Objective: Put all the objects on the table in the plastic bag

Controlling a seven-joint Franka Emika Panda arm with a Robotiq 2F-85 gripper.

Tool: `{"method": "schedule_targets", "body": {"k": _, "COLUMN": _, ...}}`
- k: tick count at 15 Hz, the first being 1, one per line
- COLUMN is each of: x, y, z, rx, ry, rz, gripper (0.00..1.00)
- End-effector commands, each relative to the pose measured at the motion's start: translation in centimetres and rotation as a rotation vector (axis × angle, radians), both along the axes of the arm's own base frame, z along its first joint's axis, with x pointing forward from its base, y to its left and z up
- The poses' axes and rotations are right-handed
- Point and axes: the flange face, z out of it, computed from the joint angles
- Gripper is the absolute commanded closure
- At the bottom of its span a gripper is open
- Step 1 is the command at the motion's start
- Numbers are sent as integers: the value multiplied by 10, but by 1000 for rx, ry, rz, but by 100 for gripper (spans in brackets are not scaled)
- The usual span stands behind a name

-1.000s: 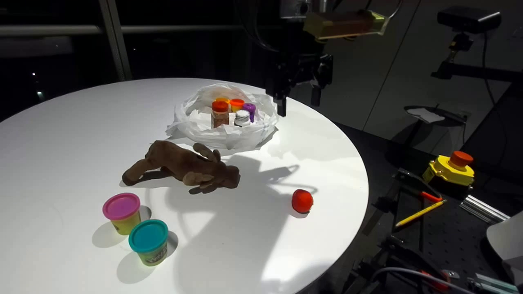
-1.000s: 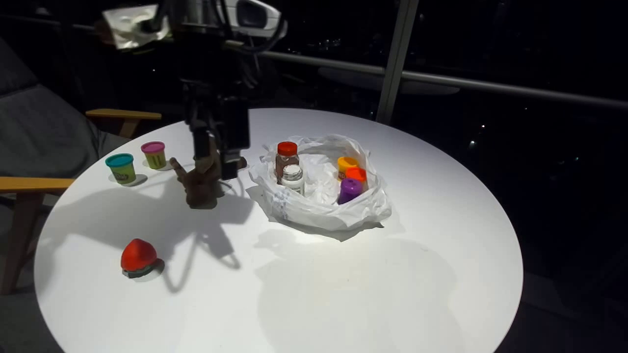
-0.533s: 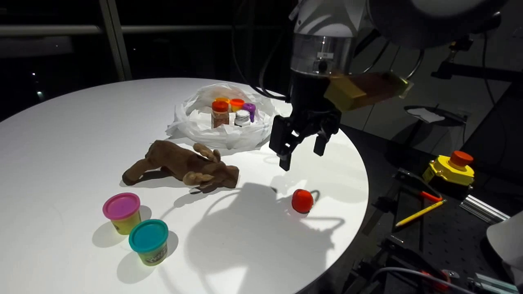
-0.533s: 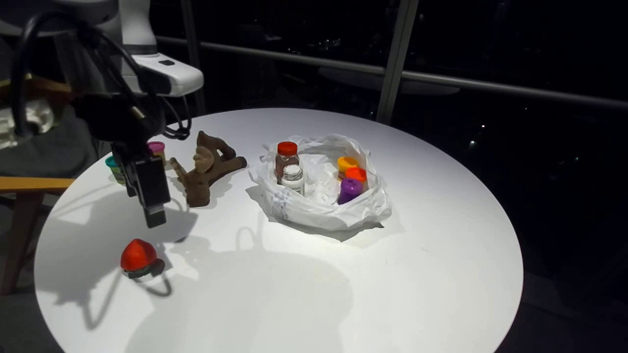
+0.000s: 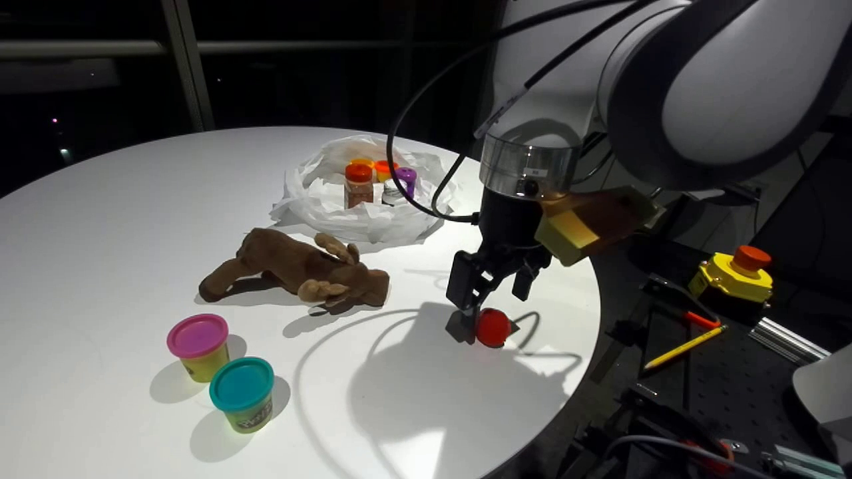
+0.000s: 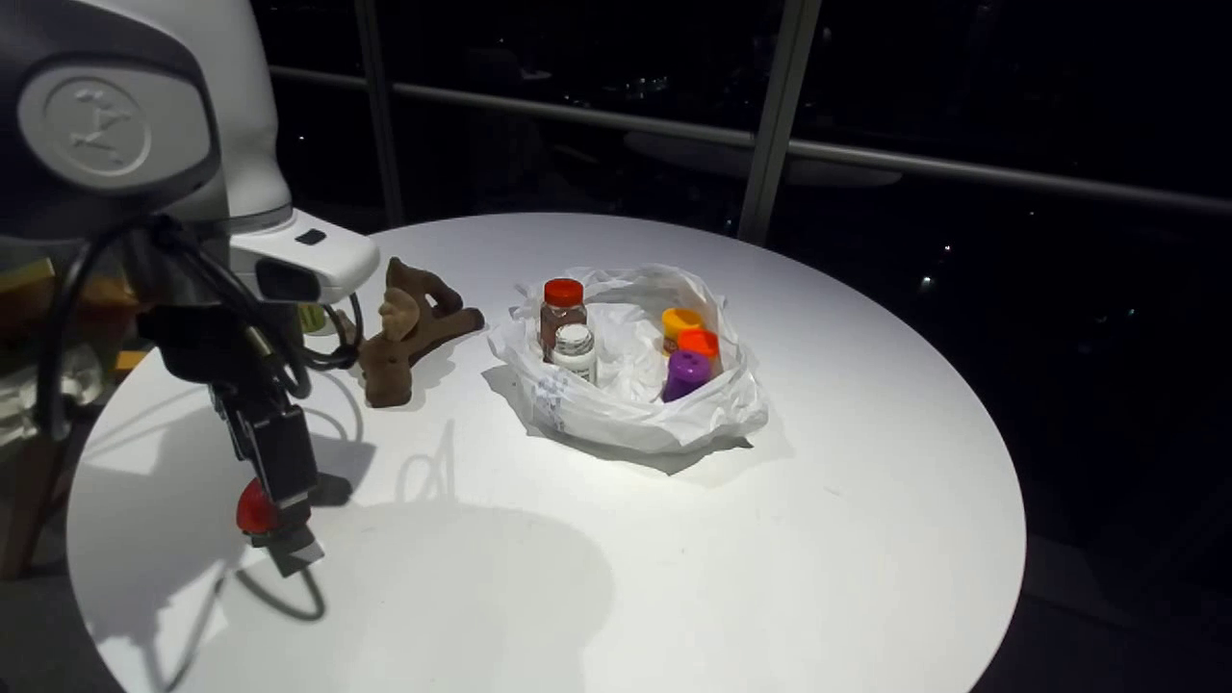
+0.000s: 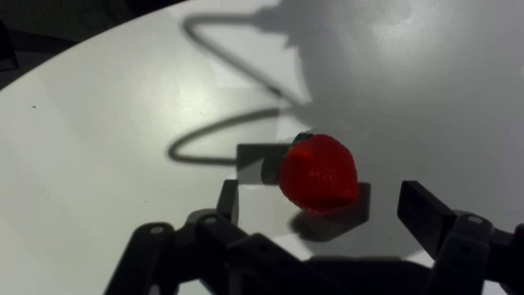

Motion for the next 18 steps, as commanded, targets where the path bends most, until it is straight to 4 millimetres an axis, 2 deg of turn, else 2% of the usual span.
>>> {"method": "schedule_targets", "body": {"k": 1, "x": -1, "y": 1, "z": -16, "rx": -3, "ry": 11, "rz": 23, "gripper": 0}}
{"method": "schedule_targets", "body": {"k": 3, "x": -3, "y": 0, "z": -22, "rx": -10, "ry": 25, "rz": 29, "gripper": 0}}
{"method": "schedule_targets", "body": {"k": 4, "x": -4, "y": 0, "z": -24, "rx": -12, "ry": 29, "rz": 32, "gripper": 20}}
{"method": "schedule_targets", "body": {"k": 5, "x": -4, "y": 0, "z": -25, "rx": -13, "ry": 32, "rz": 34, "gripper": 26}}
{"method": "schedule_targets", "body": {"k": 11, "x": 0, "y": -3, "z": -26, "rx": -26, "ry": 19, "rz": 30, "gripper": 73}}
{"method": "schedule_targets", "body": {"k": 12, "x": 0, "y": -4, "z": -21, "rx": -29, "ry": 34, "rz": 26, "gripper": 75}}
{"method": "schedule_targets", "body": {"k": 15, "x": 11, "y": -15, "z": 12, "rx": -65, "ry": 83, "rz": -20, "gripper": 75}}
{"method": "schedule_targets", "body": {"k": 18, "x": 49, "y": -32, "z": 67, "rx": -89, "ry": 65, "rz": -95, "gripper": 75}}
